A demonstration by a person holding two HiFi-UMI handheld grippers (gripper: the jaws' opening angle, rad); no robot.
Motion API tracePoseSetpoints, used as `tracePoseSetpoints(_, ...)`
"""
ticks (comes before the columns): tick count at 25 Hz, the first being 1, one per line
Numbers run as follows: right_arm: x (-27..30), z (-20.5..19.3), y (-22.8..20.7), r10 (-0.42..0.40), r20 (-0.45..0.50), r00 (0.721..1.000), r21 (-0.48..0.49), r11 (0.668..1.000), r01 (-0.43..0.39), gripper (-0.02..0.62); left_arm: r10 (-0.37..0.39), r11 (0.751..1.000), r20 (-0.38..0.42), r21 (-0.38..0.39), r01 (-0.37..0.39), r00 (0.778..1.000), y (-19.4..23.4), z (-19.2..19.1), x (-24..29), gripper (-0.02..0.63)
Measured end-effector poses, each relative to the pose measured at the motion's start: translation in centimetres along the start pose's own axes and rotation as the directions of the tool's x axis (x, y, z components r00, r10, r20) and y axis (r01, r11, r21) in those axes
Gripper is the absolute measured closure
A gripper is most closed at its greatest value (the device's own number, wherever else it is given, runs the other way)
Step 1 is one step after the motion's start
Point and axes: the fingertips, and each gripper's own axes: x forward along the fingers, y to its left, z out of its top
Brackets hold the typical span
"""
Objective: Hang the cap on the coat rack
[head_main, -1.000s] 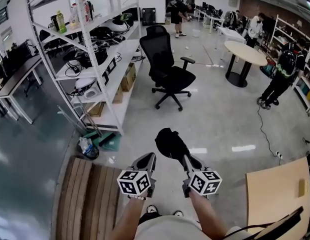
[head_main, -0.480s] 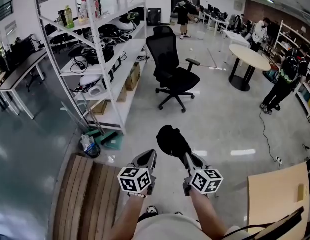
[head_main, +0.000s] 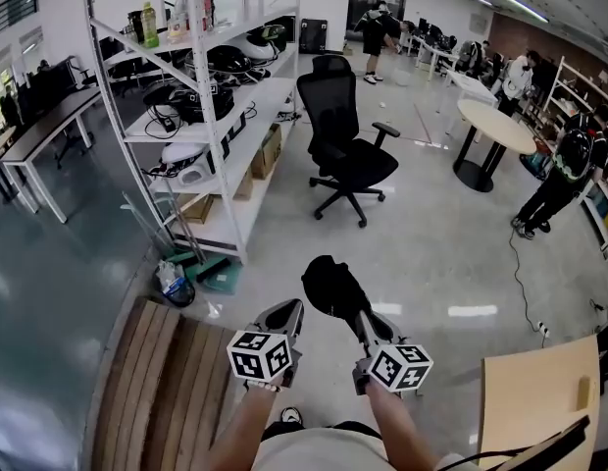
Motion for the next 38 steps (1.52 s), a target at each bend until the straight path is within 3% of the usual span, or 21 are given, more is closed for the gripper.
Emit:
tracePoseSetpoints(13, -0.9, 0.9, 1.0, 0.142, -0.027, 0.989, -0.005, 0.990, -0.142, 0.578, 0.117, 0.993, 0.044, 0.016, -0.118, 0.992, -1.8, -0.1, -2.3, 0.601)
tracePoseSetpoints(19, -2.2, -0.4, 2.4, 0.223, -0.061, 0.973, 0.005, 0.975, -0.223, 0.578, 0.183, 0.983, 0.052, -0.006, -0.182, 0.982, -2.6, -2.0, -4.7, 0.601)
tracePoseSetpoints(25, -3.0, -1.8, 4.8, 0.312, -0.119, 0.943, -0.001, 0.949, -0.314, 0.578, 0.273, 0.961, 0.087, -0.058, -0.269, 0.958, -2.5, -3.2, -8.2, 0.601)
tracePoseSetpoints(33, -4.4, -4.6, 6.7, 0.422, -0.203, 0.883, 0.009, 0.903, -0.430, 0.578, 0.388, 0.920, 0.138, -0.115, -0.374, 0.911, -2.8, -5.4, -11.6, 0.601)
tracePoseSetpoints(35, -4.2, -5.7, 7.7, 0.460, -0.226, 0.859, 0.022, 0.884, -0.468, 0.578, 0.442, 0.896, 0.149, -0.133, -0.425, 0.885, -2.3, -6.2, -13.8, 0.601)
tracePoseSetpoints(38, -4.8, -8.1, 10.6, 0.530, -0.280, 0.800, 0.046, 0.840, -0.541, 0.578, 0.540, 0.839, 0.167, -0.181, -0.513, 0.825, -1.7, -7.7, -18.6, 0.601)
